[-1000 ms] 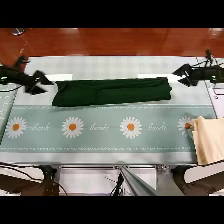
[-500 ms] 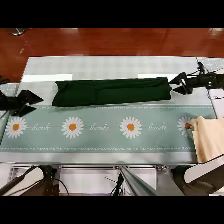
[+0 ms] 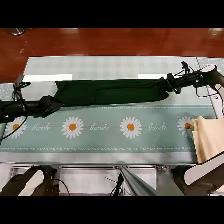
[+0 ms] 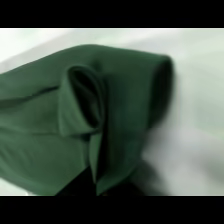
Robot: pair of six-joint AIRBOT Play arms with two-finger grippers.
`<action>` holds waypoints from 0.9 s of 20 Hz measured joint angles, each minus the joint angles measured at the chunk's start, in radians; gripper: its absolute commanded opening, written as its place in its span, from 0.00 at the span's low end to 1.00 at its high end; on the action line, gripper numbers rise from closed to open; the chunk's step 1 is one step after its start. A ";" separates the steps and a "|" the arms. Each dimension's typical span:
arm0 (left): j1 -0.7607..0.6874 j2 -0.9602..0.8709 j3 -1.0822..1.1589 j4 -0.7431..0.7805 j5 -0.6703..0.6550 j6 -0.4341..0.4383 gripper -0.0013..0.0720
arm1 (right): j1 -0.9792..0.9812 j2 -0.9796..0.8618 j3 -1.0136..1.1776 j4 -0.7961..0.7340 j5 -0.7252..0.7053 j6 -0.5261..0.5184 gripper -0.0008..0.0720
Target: Fold the shirts.
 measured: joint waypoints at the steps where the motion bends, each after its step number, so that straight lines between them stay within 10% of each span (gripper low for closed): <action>1: -0.026 0.002 -0.002 -0.005 0.005 0.009 0.06 | -0.004 0.029 0.000 -0.002 0.017 0.000 0.04; 9: -0.369 -0.061 0.034 -0.045 0.215 0.029 0.05 | -0.037 0.517 -0.094 -0.145 0.182 -0.011 0.04; 18: -0.872 -0.660 0.582 -0.042 0.407 -0.041 0.05 | -0.037 1.102 -0.349 -0.172 0.219 0.117 0.04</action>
